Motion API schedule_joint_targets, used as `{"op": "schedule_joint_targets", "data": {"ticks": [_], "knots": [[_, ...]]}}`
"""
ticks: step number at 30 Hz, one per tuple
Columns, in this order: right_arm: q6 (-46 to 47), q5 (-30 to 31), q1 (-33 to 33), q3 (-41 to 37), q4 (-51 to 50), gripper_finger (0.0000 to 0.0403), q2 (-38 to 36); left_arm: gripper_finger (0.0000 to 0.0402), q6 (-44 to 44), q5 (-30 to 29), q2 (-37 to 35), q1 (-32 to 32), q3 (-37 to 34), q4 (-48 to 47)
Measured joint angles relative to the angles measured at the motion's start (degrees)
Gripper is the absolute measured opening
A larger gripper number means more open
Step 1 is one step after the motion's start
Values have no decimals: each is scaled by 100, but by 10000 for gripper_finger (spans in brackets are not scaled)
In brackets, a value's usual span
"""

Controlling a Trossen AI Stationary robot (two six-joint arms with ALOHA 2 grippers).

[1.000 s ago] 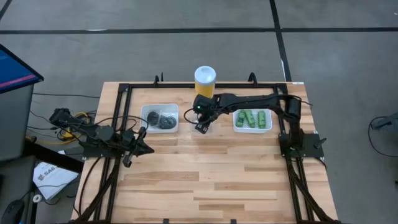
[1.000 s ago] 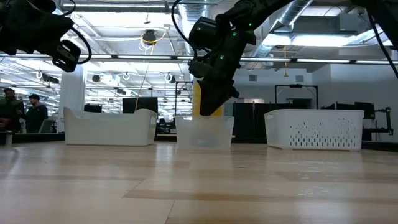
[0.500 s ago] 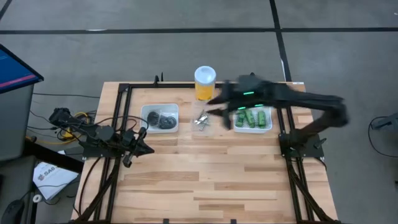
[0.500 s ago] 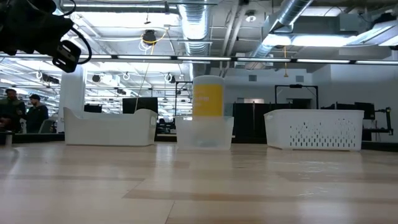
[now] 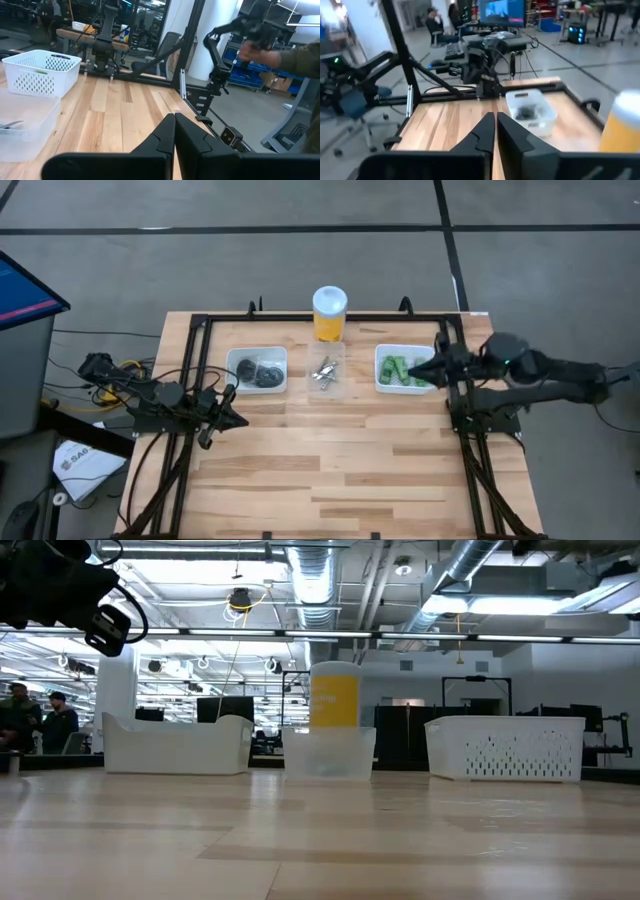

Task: Pick & Place Travel size toiletries
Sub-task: Return to Home Position

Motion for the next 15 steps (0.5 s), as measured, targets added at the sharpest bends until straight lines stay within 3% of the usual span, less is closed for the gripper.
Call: {"op": "schedule_joint_targets", "data": {"ticks": [8, 15], "knots": [[797, 41, -4, -2712, 1658, 4, -1817, 1, 0, 2, 0, 1, 0, 16], [765, 52, -2, -3916, 2304, 1, -3180, 1, 2, 2, 0, 0, 0, 19]]}}
